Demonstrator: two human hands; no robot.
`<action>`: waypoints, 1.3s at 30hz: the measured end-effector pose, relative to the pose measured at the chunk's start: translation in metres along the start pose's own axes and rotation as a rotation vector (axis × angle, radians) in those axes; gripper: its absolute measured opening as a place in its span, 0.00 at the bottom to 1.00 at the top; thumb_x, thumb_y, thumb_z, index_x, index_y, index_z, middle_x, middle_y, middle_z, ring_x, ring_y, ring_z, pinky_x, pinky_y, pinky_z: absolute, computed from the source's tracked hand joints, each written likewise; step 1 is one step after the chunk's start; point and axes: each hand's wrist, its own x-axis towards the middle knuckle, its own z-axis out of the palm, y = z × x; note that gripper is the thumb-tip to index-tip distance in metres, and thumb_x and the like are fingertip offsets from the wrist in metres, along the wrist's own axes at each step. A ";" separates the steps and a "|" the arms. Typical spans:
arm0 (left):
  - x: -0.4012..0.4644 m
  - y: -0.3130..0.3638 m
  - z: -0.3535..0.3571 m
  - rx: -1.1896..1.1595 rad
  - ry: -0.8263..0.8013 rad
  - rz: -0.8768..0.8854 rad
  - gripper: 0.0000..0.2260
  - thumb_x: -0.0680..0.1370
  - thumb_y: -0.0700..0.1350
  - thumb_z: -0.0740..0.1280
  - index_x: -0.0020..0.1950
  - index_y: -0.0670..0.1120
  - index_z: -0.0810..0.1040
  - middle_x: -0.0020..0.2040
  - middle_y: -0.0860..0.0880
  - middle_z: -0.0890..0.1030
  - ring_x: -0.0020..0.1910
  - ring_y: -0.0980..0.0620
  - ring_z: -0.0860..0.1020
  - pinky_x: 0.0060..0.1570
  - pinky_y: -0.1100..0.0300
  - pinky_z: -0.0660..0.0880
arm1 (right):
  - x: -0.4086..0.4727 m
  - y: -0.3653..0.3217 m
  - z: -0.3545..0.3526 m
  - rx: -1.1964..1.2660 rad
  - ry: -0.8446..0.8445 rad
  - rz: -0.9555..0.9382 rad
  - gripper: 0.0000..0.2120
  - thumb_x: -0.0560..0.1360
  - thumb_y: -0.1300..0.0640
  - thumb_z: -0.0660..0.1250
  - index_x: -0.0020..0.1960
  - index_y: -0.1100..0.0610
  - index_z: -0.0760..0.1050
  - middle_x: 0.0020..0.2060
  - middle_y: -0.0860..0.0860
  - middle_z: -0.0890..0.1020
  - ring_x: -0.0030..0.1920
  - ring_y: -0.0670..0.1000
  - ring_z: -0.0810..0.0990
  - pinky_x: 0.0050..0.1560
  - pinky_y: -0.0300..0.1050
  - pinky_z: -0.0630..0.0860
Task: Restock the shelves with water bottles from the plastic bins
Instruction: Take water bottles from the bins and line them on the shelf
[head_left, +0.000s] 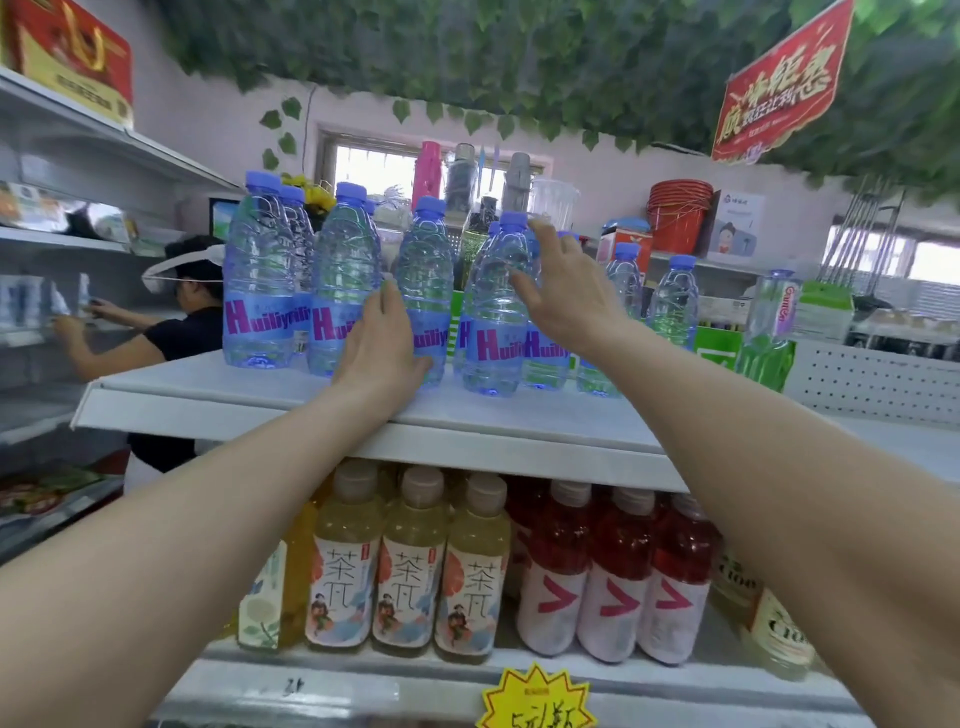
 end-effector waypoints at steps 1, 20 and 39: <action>-0.006 0.005 0.000 0.016 0.047 0.041 0.38 0.76 0.47 0.70 0.78 0.39 0.51 0.76 0.40 0.57 0.72 0.38 0.63 0.67 0.48 0.64 | -0.009 0.004 -0.006 -0.035 -0.008 -0.019 0.28 0.81 0.46 0.59 0.77 0.53 0.54 0.63 0.60 0.72 0.57 0.62 0.76 0.49 0.53 0.71; -0.276 0.270 0.140 -0.292 -0.109 0.510 0.21 0.76 0.43 0.64 0.69 0.44 0.69 0.65 0.43 0.71 0.63 0.42 0.70 0.63 0.53 0.66 | -0.417 0.198 -0.146 -0.455 -0.246 0.115 0.23 0.80 0.49 0.59 0.70 0.61 0.66 0.59 0.62 0.73 0.57 0.65 0.74 0.46 0.55 0.72; -0.774 0.124 0.467 -0.177 -1.196 0.479 0.20 0.70 0.38 0.72 0.62 0.41 0.75 0.56 0.41 0.77 0.54 0.38 0.75 0.53 0.48 0.74 | -1.021 0.201 0.063 -0.039 -0.882 1.011 0.19 0.76 0.56 0.68 0.66 0.60 0.72 0.59 0.60 0.75 0.53 0.65 0.76 0.44 0.58 0.77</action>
